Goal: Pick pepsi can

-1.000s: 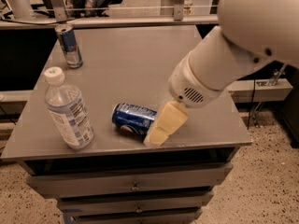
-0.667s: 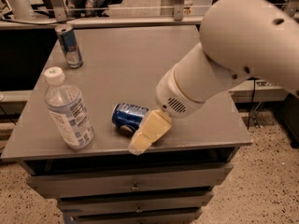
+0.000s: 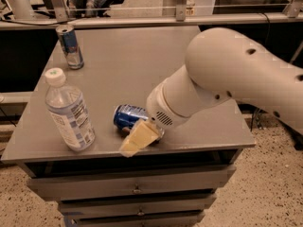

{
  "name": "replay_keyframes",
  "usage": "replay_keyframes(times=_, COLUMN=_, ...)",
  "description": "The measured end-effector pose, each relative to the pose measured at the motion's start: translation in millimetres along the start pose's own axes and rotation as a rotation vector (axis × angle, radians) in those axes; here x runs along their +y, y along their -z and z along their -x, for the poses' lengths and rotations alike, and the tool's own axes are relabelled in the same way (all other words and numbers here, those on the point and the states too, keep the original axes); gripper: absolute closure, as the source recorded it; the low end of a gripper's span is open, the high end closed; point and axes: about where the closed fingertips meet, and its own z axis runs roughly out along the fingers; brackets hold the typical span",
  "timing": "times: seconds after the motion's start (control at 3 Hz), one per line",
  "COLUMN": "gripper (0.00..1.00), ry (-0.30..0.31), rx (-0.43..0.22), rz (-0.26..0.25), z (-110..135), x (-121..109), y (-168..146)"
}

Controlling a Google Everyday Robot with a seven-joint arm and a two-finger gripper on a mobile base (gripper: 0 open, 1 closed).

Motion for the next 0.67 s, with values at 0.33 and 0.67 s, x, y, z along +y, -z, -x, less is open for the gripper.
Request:
replay_keyframes(times=0.33, gripper=0.4, ry=-0.001, rx=-0.013, rz=-0.033, z=-1.7, x=-8.3, y=1.2)
replay_keyframes(times=0.67, gripper=0.62, ry=0.009, rx=-0.024, rz=-0.06, z=2.6, x=-16.2, y=9.1)
